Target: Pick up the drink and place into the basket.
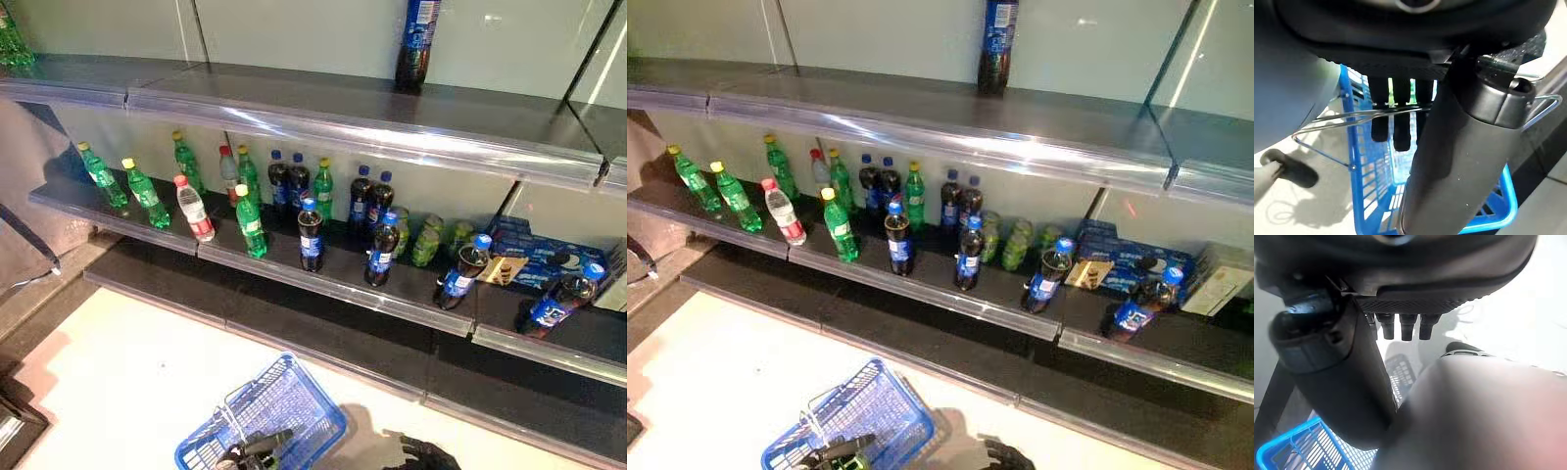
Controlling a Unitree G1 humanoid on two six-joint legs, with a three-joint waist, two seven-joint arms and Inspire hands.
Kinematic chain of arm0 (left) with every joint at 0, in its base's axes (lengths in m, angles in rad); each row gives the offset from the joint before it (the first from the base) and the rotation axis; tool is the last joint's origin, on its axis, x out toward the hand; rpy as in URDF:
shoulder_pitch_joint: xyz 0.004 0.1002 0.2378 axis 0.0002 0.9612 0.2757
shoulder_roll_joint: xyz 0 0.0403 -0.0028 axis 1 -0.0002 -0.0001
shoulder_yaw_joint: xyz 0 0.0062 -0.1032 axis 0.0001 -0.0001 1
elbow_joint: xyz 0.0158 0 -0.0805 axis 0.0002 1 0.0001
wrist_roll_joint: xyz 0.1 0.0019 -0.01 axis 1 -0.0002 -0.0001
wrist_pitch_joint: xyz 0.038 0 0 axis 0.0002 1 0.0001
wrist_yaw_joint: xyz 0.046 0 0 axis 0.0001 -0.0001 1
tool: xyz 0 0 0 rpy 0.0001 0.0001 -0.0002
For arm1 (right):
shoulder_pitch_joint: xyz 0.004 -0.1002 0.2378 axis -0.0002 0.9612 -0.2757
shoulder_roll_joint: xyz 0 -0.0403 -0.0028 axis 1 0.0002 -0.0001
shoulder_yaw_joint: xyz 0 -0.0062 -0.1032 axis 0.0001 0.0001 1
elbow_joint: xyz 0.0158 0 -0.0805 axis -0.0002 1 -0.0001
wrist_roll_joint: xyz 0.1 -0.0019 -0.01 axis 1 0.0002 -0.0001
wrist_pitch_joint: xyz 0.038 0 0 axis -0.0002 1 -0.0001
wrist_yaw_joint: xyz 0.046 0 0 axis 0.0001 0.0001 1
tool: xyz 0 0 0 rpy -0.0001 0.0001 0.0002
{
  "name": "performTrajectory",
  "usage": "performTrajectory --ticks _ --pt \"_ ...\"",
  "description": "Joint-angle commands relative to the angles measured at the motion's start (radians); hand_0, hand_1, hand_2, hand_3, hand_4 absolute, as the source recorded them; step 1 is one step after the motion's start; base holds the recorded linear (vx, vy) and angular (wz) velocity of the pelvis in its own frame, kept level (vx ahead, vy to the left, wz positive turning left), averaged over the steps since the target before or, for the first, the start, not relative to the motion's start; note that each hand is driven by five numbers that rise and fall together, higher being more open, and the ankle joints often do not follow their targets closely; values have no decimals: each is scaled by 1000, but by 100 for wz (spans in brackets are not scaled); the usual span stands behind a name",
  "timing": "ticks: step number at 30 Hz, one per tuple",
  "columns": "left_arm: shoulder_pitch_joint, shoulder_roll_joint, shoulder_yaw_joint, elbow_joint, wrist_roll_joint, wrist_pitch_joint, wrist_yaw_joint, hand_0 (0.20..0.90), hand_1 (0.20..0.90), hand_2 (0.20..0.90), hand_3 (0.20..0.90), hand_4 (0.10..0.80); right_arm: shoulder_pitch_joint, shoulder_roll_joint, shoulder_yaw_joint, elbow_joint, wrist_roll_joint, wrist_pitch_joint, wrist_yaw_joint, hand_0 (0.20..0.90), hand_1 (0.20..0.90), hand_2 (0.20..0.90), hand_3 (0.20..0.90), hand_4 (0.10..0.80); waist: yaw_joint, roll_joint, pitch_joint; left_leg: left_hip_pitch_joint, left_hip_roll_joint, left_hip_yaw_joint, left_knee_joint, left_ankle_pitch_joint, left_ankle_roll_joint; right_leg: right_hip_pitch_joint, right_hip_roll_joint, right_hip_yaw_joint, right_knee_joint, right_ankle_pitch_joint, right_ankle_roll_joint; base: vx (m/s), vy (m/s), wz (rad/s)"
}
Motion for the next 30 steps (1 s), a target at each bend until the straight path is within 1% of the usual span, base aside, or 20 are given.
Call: performTrajectory --ticks 1,3,4,11,13,21,24,26,29,30 --pt "43 79 -36 48 64 -20 -8 300 300 300 200 100 -47 50 15 35 -32 -21 -7 900 900 900 900 800 15 -21 14 7 51 -24 18 15 -7 -30 -74 28 17 75 13 2 -21 -7" --pt "45 77 -47 36 58 -34 -53 300 300 300 200 100 -46 51 15 39 -24 -26 -8 900 900 900 900 800 18 -22 14 9 53 -27 14 15 -7 -28 -71 26 15 75 12 -3 -31 -16" --pt "47 75 -55 33 57 -36 -55 300 300 300 200 100 -46 50 15 40 -22 -28 -8 900 900 900 900 800 20 -23 15 8 53 -28 14 15 -7 -29 -70 25 16 75 11 -7 -18 -12" --pt "54 71 -60 33 53 -43 -56 300 300 300 200 100 -53 50 16 42 -24 -25 -4 900 900 900 900 800 30 -26 11 5 56 -40 14 19 -11 -27 -63 17 12 74 8 -1 -1 -1" --pt "56 72 -55 37 51 -45 -59 300 300 300 200 100 -53 50 16 50 -22 -39 -3 900 900 900 900 800 34 -26 11 6 57 -42 14 19 -11 -24 -62 12 12 72 6 0 0 0" --pt "51 68 -53 29 53 -40 -45 300 300 300 200 100 -54 44 28 20 -38 -63 -42 900 900 900 900 800 36 -26 9 9 60 -49 13 20 -14 -20 -62 10 9 75 7 0 0 0" --pt "56 74 -55 14 53 -36 -39 300 300 300 200 100 -50 29 24 -41 -8 -76 -42 900 900 900 900 800 35 -29 11 12 60 -49 14 18 -14 -19 -62 9 10 76 9 0 0 0" --pt "61 79 -53 3 50 -35 -33 300 300 300 200 100 -47 14 19 -118 11 -77 -53 900 900 900 900 800 33 -32 13 14 59 -50 13 18 -13 -17 -61 10 10 77 10 0 0 0" --pt "76 90 -50 -20 54 -27 -25 300 300 300 200 100 -40 -15 17 -283 30 -51 -67 900 900 900 900 800 29 -37 14 17 58 -49 12 16 -11 -18 -60 12 9 79 10 0 0 0" --pt "81 93 -48 -28 52 -25 -23 300 300 300 200 100 -36 -24 13 -337 28 -54 -68 900 900 900 900 800 26 -39 14 17 58 -47 13 16 -11 -19 -60 13 10 80 11 0 0 0"
